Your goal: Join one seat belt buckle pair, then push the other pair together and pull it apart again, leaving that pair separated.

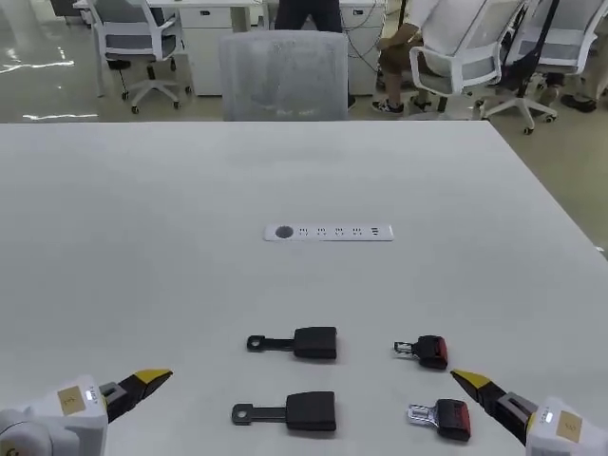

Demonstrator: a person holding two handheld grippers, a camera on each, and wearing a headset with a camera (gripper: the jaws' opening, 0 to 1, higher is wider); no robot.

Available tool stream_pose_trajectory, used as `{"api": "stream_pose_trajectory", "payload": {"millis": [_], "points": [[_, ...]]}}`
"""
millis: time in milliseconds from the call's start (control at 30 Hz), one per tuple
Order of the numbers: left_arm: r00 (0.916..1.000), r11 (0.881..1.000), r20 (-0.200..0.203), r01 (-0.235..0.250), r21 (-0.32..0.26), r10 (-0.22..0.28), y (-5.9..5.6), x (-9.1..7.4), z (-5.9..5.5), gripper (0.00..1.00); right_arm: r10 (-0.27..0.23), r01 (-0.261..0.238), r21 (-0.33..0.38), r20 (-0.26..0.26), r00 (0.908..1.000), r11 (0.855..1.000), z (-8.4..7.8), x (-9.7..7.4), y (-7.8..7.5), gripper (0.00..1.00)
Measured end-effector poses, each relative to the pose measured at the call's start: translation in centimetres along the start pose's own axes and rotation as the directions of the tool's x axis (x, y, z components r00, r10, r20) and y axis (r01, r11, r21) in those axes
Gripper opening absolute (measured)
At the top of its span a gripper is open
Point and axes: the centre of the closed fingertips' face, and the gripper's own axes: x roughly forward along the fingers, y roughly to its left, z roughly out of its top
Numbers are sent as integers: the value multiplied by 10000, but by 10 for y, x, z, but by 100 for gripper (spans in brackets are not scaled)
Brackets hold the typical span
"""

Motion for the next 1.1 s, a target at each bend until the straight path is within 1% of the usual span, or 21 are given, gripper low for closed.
{"api": "stream_pose_trajectory", "payload": {"millis": [200, 333, 500, 600, 967, 1100], "points": [[10000, 10000, 0, 14, 40, -14, 1, 0, 1, 100, -42, 42, -1, -24, 10000, 10000, 0, 0, -1, 95], [10000, 10000, -64, 48, 49, -48, 2, 3, -1, 100, -93, 94, 57, -56, 9999, 9999, -1, -1, -2, 95], [9999, 9999, -97, 94, 40, -94, 3, 6, -1, 100, -198, 200, 146, -153, 9997, 9997, -5, -2, -5, 94], [9996, 9998, -186, 205, 60, -204, 2, 12, -1, 100, -321, 326, 213, -256, 9992, 9992, -11, -5, -12, 93], [9986, 9992, -354, 384, 54, -382, 2, 28, -1, 100, -428, 447, 357, -529, 9977, 9984, -21, -9, -26, 92], [9981, 9989, -422, 460, 57, -457, 4, 36, -2, 100, -470, 500, 393, -732, 9962, 9980, -27, -11, -32, 91]]}}
